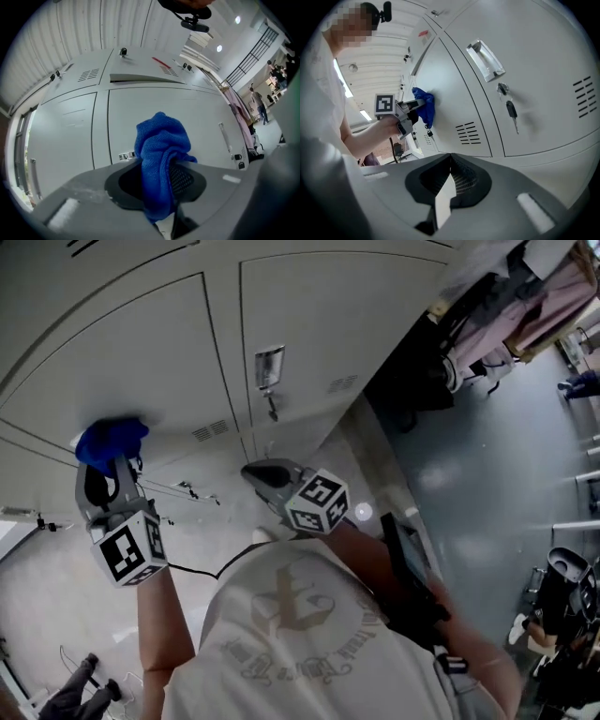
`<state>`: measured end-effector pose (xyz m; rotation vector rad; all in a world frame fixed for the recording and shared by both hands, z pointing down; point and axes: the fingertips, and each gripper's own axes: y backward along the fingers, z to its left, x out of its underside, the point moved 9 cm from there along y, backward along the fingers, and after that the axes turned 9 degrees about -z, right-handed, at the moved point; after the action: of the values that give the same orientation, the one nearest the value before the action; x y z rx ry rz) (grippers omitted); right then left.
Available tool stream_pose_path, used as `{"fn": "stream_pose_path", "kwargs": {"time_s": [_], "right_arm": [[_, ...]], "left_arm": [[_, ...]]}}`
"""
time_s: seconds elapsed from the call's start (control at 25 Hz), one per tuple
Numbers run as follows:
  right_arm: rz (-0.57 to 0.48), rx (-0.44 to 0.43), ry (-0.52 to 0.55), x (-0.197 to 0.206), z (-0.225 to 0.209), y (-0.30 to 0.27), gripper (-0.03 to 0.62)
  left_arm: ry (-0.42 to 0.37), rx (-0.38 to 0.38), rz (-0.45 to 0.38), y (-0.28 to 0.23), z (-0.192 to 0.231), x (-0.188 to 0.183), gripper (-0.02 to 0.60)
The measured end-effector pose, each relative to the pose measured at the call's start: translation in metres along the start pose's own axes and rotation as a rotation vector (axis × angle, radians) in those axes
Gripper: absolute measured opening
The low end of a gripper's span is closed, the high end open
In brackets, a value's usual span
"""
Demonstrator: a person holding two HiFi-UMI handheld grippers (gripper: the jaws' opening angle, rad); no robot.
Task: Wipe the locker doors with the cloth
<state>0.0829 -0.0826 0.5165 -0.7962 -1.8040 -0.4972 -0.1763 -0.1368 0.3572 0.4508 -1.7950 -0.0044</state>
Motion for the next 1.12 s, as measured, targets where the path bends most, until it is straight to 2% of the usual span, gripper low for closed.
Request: {"fn": "stream_pose_path", "kwargs": {"time_s": [0.28, 0.52, 0.76, 1.12], "right_arm": [[0.026, -0.076, 0.067, -0.009, -0.001, 0.009, 0.008], [0.047, -0.158, 0.068, -0.019, -0.013, 0.016, 0.009], [0.042, -0.247, 0.053, -0.028, -0.025, 0.027, 0.009], [0.038, -0.238, 0.022, -0.031, -0.050, 0.060, 0.008]], "left_arm": [[0.004, -0.048, 0.035, 0.002, -0.010, -0.001, 0.124], [-0.004, -0.020, 0.083, -0.008, -0.047, -0.006, 0.124], [0.016, -0.072, 0.104, -0.012, -0.071, -0.015, 0.125], [0.009, -0.030, 0.107, -0.029, -0.115, -0.029, 0.126]]}}
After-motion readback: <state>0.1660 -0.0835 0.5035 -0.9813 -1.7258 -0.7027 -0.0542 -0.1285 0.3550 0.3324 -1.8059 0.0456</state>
